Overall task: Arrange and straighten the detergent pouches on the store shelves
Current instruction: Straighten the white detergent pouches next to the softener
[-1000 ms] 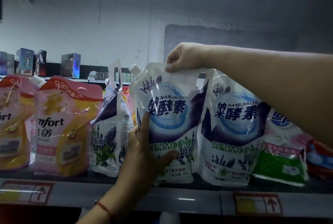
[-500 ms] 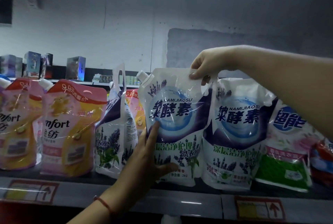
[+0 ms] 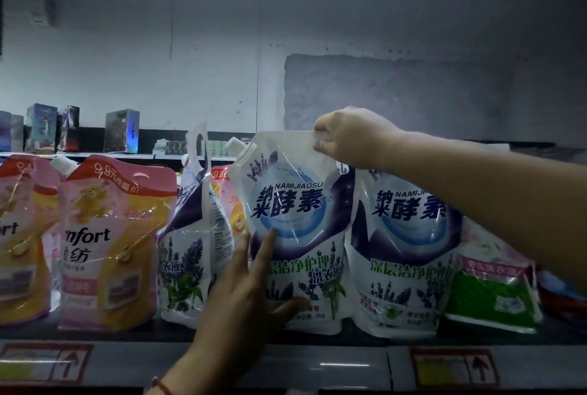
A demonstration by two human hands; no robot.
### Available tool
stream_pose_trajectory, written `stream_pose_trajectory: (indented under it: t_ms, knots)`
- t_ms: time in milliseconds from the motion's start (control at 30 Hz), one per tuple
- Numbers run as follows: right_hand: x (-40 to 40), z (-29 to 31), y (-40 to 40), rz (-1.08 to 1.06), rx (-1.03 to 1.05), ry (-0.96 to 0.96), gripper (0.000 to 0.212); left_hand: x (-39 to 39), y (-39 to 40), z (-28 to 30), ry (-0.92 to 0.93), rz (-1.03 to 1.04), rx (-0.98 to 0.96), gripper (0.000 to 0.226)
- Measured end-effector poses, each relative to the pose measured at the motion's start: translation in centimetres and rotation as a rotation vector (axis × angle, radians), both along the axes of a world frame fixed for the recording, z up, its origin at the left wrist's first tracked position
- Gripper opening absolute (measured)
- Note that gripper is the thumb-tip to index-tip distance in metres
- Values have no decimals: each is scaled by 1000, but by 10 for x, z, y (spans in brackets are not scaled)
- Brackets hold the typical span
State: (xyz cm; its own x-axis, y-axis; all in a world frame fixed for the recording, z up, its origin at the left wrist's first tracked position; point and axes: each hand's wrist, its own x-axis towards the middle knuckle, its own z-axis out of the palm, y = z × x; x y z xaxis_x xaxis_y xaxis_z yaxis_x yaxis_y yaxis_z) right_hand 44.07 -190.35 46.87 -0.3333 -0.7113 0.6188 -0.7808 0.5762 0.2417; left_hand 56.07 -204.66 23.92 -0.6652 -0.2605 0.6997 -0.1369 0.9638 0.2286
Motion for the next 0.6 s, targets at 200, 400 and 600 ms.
stream_pose_trajectory:
  t_ms: [200, 400, 600]
  knots:
    - [21, -12, 9, -74, 53, 133, 29, 17, -8, 7, 27, 121, -256, 85]
    - [48, -36, -1, -141, 152, 438, 63, 51, -36, 23, 102, 180, -269, 69]
    - [105, -61, -42, 210, 148, 399, 66, 77, -73, 24, 83, 258, -160, 76]
